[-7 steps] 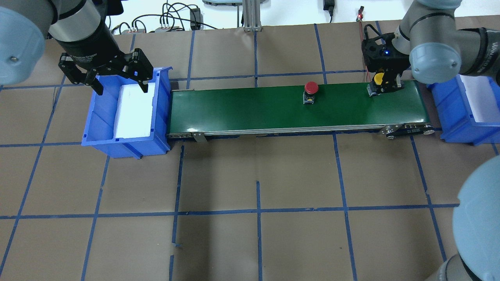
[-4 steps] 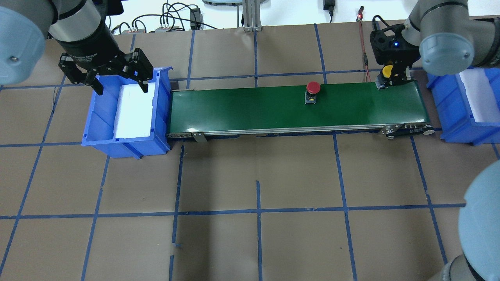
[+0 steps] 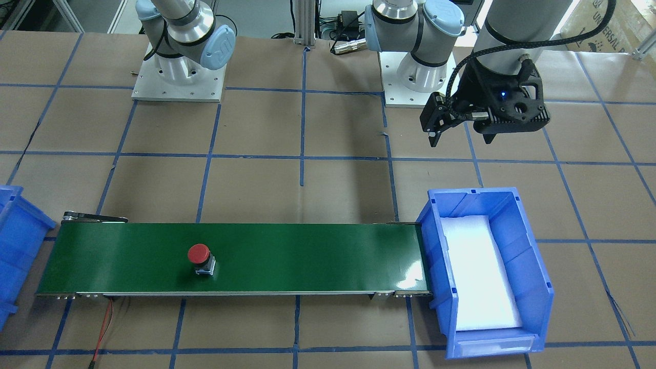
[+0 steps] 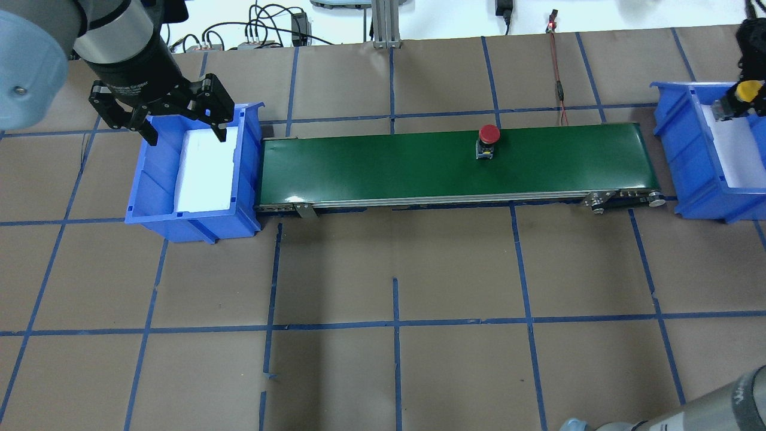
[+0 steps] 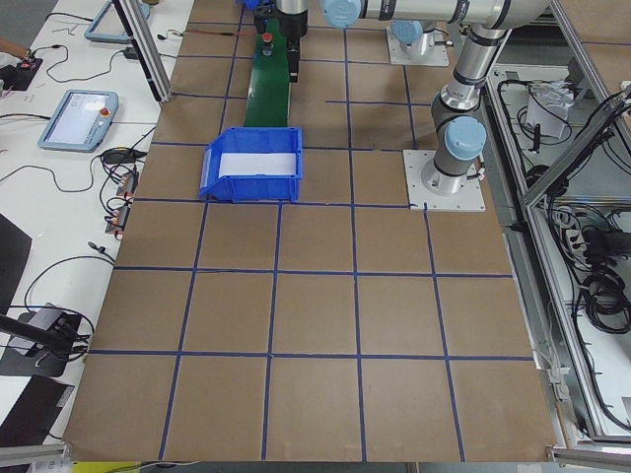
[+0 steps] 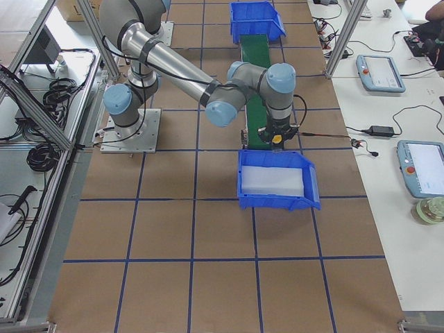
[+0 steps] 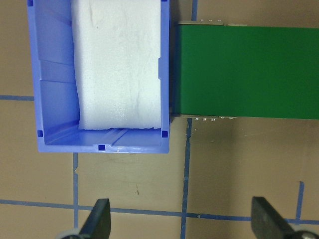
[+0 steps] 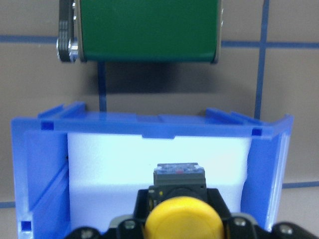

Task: Transport two buttons from left to right
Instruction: 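Lower the yellow button onto the foam in the far bin and release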

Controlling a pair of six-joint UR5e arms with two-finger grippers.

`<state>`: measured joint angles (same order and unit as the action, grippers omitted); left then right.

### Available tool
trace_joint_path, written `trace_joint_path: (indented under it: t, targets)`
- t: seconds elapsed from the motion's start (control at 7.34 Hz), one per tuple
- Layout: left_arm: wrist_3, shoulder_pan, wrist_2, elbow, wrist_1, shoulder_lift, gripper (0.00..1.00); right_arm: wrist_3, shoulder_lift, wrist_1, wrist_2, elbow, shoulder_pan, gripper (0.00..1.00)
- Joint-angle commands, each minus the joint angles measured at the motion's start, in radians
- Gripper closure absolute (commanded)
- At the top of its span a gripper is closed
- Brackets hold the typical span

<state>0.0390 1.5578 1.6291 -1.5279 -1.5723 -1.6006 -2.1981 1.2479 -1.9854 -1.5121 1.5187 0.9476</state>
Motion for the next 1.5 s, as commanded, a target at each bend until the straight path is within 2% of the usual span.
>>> trace_joint_path:
  t: [0.0,0.27,0.54,0.68,0.82,0.95,1.23,1.36]
  targets:
    - [0.001,0.001,0.0,0.002,0.0,-0.002,0.0,-0.084,-0.049,-0.018,0.033,0.017,-0.085,0.95]
    - [0.001,0.001,0.0,0.0,0.0,-0.001,0.0,-0.152,-0.175,-0.108,0.03,0.017,-0.096,0.95]
    - [0.001,0.001,0.0,0.0,0.0,-0.004,0.0,-0.16,-0.225,-0.133,0.024,0.005,-0.116,0.91]
    - [0.001,0.001,0.0,0.0,0.0,0.001,0.0,-0.154,-0.225,-0.142,0.02,0.003,-0.116,0.68]
    - [0.002,0.001,-0.001,0.0,0.0,-0.004,0.0,-0.166,-0.226,-0.142,0.027,0.005,-0.116,0.06]
    - [0.002,0.001,0.002,0.003,0.0,-0.008,0.0,-0.169,-0.222,-0.142,0.023,0.003,-0.116,0.0]
    - [0.002,0.001,-0.002,0.002,0.0,-0.013,0.0,-0.157,-0.188,-0.124,0.03,-0.035,-0.102,0.0]
    - [-0.001,0.001,-0.002,0.003,0.0,-0.015,0.0,-0.163,-0.153,-0.069,0.032,-0.064,-0.087,0.0]
